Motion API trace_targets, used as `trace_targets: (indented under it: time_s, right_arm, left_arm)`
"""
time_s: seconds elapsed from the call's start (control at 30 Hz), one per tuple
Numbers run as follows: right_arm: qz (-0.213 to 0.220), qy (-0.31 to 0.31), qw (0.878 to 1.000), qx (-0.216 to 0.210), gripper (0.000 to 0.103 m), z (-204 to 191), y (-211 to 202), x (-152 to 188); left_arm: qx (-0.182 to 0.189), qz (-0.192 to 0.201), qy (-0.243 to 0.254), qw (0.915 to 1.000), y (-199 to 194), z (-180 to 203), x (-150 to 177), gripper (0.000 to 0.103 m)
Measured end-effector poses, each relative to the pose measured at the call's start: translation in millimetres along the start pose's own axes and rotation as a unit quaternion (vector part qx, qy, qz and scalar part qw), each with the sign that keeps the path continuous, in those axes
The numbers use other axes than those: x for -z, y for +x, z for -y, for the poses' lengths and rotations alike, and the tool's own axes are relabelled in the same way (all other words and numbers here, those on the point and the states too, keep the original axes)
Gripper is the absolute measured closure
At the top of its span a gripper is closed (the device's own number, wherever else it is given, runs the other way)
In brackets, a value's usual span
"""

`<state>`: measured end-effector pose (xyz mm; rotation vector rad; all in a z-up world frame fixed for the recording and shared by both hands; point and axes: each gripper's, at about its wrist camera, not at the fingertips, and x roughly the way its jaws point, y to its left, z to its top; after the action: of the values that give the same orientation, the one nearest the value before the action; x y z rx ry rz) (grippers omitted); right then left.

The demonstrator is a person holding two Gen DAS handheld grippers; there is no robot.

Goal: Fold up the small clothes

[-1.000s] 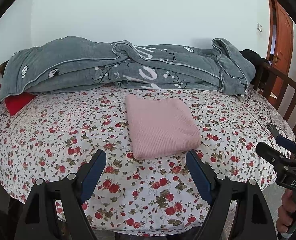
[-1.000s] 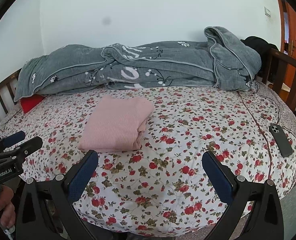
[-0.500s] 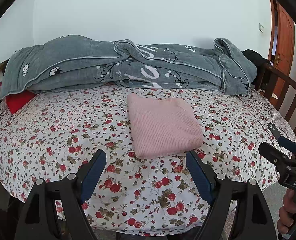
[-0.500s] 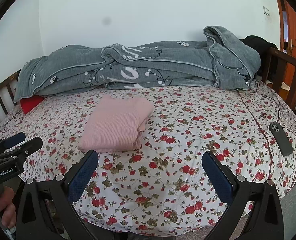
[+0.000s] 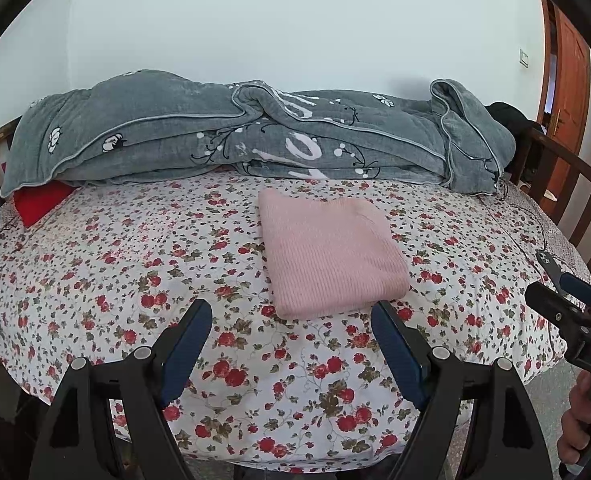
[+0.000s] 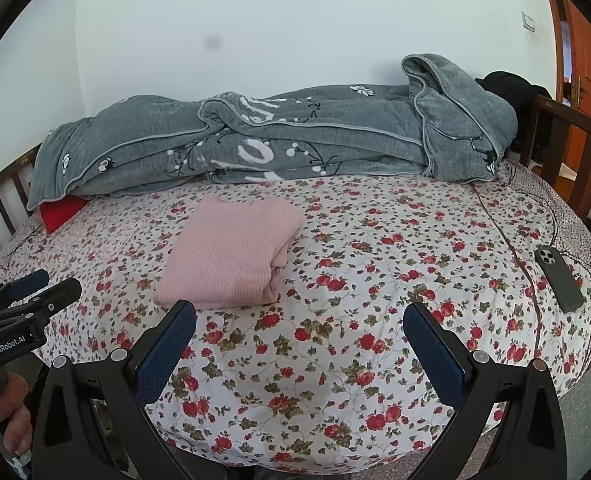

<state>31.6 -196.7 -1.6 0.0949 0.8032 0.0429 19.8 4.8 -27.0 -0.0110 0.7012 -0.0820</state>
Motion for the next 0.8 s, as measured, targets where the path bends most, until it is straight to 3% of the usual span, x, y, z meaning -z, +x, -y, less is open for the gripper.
trace_targets:
  time_s: [0.8]
  right_arm:
    - [0.005,0.005,1.000,0.004,0.001,-0.5,-5.4,-3.8]
  left_arm:
    - [-0.006,0.009,-0.004,0.9999,-8.1,-2.4,-7.5,0.022]
